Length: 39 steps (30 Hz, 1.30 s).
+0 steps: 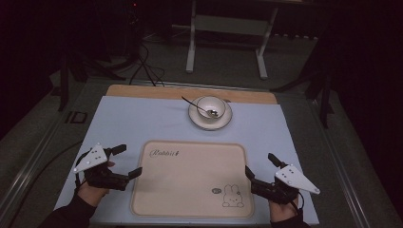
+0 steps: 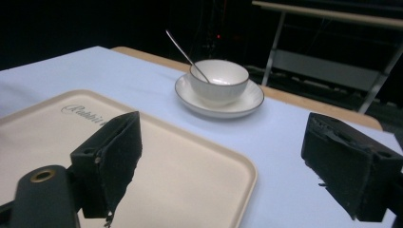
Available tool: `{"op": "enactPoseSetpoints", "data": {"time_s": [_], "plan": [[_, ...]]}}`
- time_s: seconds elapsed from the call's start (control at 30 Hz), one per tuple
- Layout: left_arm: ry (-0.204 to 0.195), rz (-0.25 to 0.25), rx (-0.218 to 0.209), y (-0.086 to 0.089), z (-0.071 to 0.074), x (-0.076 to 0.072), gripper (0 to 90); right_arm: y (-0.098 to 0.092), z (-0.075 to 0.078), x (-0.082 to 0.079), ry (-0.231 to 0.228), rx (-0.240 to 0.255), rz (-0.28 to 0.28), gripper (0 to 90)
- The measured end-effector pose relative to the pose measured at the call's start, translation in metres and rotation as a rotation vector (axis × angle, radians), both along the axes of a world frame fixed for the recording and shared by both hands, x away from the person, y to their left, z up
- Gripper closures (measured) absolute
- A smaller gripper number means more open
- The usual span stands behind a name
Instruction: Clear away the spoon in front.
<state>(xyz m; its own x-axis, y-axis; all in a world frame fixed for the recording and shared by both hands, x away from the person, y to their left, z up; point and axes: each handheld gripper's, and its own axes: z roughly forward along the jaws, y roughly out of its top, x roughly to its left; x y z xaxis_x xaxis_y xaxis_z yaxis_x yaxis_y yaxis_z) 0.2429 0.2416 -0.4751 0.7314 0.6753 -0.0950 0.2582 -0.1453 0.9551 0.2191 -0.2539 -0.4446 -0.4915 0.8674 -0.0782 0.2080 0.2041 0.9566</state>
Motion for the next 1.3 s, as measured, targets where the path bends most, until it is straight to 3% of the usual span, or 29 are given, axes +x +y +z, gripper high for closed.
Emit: {"op": "enactPoseSetpoints", "data": {"time_s": [0.17,0.37,0.4,0.57,0.6,0.8,1.0,1.3], "plan": [[-0.002,-0.021,-0.010,0.003,0.000,0.000,0.6,-0.002,-0.001,0.000,0.002,-0.004,0.003,13.2],[0.019,-0.032,0.009,0.003,-0.003,0.003,0.6,-0.003,-0.003,-0.003,0.037,-0.008,0.014,13.2],[0.022,-0.043,0.038,-0.003,-0.003,0.004,0.6,-0.004,-0.001,-0.004,0.047,0.013,0.033,12.8],[0.039,-0.080,0.055,-0.012,-0.003,0.004,0.6,0.000,0.001,-0.005,0.041,0.011,0.046,12.1],[0.060,-0.124,0.067,-0.021,0.000,0.003,0.6,0.003,0.002,-0.008,0.025,-0.004,0.057,12.0],[0.074,-0.195,0.115,-0.042,0.008,0.000,0.6,0.005,0.005,-0.011,0.017,0.003,0.084,11.6],[0.081,-0.255,0.114,-0.060,0.019,0.001,0.6,0.005,0.005,-0.012,0.006,0.005,0.089,11.5],[0.007,-0.275,0.108,-0.076,0.056,0.015,1.3,0.005,0.006,-0.014,-0.005,0.012,0.094,11.5]]}}
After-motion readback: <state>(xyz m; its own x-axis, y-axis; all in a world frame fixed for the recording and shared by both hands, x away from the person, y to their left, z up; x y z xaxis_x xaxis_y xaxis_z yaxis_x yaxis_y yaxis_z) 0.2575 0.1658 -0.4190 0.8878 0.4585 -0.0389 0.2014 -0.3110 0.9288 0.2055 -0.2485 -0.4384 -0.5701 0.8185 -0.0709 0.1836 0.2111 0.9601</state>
